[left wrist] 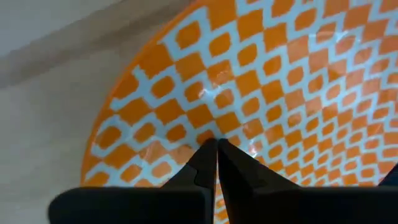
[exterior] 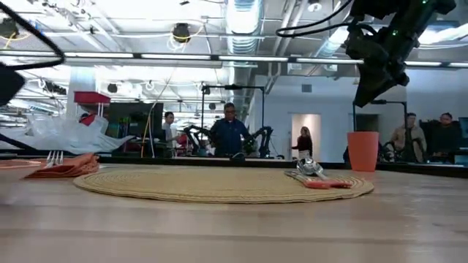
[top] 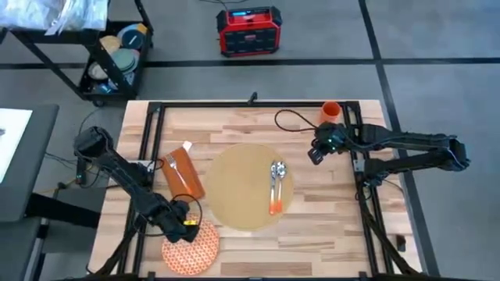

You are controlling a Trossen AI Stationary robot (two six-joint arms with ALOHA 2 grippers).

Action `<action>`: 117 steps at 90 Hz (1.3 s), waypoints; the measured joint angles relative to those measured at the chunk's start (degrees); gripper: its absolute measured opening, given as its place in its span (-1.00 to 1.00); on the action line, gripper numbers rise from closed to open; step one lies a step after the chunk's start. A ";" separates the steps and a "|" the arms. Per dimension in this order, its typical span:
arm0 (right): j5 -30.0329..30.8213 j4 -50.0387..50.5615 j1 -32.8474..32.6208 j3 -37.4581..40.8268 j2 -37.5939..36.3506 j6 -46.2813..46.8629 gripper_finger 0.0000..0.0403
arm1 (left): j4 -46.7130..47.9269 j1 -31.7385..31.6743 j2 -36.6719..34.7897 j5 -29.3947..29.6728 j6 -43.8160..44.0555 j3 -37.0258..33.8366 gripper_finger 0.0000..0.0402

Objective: Set table place
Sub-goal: Put the orange plate on the placemat to the left of the table knife

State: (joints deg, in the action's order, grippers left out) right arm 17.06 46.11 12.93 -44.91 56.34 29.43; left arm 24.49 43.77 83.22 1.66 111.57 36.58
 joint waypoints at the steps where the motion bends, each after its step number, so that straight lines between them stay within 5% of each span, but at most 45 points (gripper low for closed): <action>1: 0.00 0.01 0.00 0.00 0.01 -0.03 -0.74 | -0.07 -0.21 0.00 0.39 -0.23 0.06 -1.00; 59: -0.08 -0.48 -0.20 0.02 0.00 -0.57 -0.74 | -9.17 -11.83 0.11 7.20 -14.74 3.90 -1.00; 83: -0.50 -0.50 -1.65 0.04 0.02 0.09 -0.74 | 7.47 -9.76 -3.62 12.11 -15.85 13.19 -1.00; 103: -0.82 -2.32 -3.41 0.07 0.00 -0.51 -0.73 | 24.39 -7.53 -9.06 9.64 -17.27 13.80 -0.81; 117: -2.46 -2.41 -3.94 0.09 0.00 -0.90 -0.62 | 20.44 -4.50 -12.40 6.97 -13.27 8.53 -0.54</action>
State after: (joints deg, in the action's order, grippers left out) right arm 14.60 43.69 8.99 -44.82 56.34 28.53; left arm 44.93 39.28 70.82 8.63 98.30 45.11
